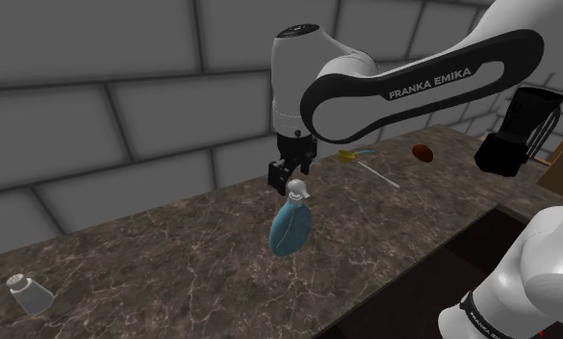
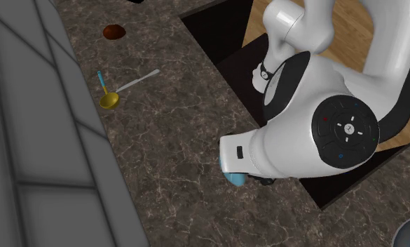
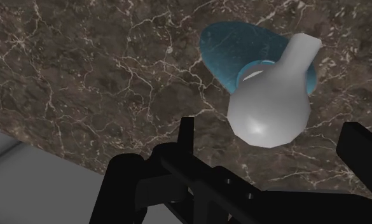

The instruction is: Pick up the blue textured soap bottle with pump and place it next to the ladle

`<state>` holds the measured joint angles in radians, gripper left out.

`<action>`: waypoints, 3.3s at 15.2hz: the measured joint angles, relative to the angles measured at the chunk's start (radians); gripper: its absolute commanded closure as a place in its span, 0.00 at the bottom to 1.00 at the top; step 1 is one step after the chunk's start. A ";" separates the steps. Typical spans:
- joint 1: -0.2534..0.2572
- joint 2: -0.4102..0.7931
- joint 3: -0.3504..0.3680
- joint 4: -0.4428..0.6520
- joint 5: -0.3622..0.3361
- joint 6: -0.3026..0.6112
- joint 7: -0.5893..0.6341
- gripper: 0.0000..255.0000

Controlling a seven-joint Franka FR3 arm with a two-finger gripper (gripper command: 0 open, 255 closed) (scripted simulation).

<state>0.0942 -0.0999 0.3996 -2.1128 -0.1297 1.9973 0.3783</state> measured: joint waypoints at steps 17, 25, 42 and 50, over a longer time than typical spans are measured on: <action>-0.002 0.010 -0.001 -0.024 -0.006 0.033 0.005 1.00; -0.001 -0.010 -0.003 0.024 0.006 -0.032 -0.011 1.00; -0.003 -0.040 -0.009 0.220 0.024 -0.253 -0.050 1.00; -0.005 -0.028 -0.010 0.338 0.021 -0.359 -0.063 1.00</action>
<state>0.0892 -0.1278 0.3900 -1.7745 -0.1087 1.6383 0.3157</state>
